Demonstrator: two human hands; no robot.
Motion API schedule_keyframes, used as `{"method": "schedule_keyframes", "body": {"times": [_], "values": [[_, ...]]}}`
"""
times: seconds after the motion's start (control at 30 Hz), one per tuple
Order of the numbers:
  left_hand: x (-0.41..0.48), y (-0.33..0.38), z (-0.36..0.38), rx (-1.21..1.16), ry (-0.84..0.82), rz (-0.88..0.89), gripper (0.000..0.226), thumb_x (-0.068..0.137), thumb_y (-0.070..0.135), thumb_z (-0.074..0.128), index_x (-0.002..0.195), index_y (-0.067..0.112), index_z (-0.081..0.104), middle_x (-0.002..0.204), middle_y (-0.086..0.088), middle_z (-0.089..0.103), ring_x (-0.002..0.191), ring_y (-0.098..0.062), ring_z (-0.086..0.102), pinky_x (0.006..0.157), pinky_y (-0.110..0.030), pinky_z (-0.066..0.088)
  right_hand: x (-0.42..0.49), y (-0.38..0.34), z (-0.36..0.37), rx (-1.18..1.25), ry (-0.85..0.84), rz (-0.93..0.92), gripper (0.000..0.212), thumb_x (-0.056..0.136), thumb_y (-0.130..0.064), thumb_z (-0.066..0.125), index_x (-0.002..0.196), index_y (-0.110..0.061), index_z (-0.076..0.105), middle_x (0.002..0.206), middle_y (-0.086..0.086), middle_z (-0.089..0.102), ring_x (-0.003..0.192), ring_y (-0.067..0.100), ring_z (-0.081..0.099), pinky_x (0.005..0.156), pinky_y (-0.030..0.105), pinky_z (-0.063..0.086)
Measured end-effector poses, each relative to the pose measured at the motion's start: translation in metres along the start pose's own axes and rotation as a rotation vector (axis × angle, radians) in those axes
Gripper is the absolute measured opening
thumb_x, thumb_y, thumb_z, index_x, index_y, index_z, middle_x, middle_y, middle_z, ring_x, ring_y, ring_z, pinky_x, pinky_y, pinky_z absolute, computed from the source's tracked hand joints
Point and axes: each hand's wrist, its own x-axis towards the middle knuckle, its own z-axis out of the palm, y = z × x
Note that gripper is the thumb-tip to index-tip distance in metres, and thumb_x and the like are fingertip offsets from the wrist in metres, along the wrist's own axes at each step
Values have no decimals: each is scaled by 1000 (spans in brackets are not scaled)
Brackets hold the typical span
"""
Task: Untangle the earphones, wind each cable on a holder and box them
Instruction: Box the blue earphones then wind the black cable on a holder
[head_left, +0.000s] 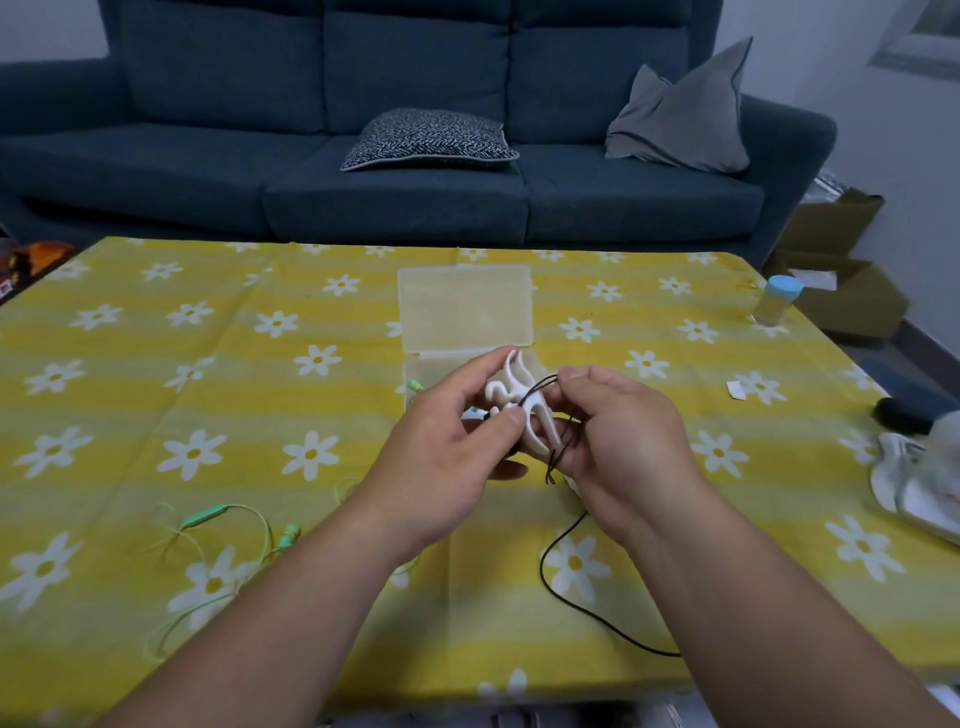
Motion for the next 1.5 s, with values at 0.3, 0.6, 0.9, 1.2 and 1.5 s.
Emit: {"method": "schedule_keyframes", "body": {"times": [0.3, 0.6, 0.9, 1.2, 1.5], "values": [[1, -2, -2, -253, -6, -76, 38, 88, 2, 66, 122, 20, 62, 110, -11, 66, 89, -26, 69, 69, -31, 57, 6, 1, 1, 109, 47, -12, 23, 102, -6, 47, 83, 0, 58, 59, 7, 63, 61, 29, 61, 66, 43, 52], [4, -1, 2, -528, -14, -272, 17, 77, 20, 66, 91, 12, 71, 75, -5, 64, 64, -14, 60, 59, -21, 56, 9, -1, -2, 232, 91, 21, 28, 101, -6, 49, 73, -6, 54, 58, 4, 58, 62, 25, 58, 80, 46, 46], [8, -1, 6, -730, 25, -441, 19, 98, 15, 51, 87, 8, 64, 68, -8, 57, 52, -11, 51, 46, -18, 47, 7, -1, 0, 169, 49, 22, 26, 101, -6, 48, 76, -3, 54, 55, 6, 58, 51, 26, 55, 65, 43, 47], [10, 0, 10, -542, 144, -501, 16, 100, 19, 54, 99, 8, 67, 71, -9, 63, 50, -16, 52, 46, -21, 48, 4, 0, 3, 67, 119, 75, 13, 101, -3, 49, 90, 0, 55, 57, 6, 58, 48, 22, 56, 50, 33, 52], [11, -14, -1, 68, 275, -43, 19, 84, 43, 68, 95, 27, 70, 95, 6, 73, 92, -20, 69, 84, -39, 56, 2, 0, 5, -85, 132, 41, 22, 103, -7, 46, 83, -5, 55, 64, 5, 54, 43, 15, 56, 53, 30, 54]]}}
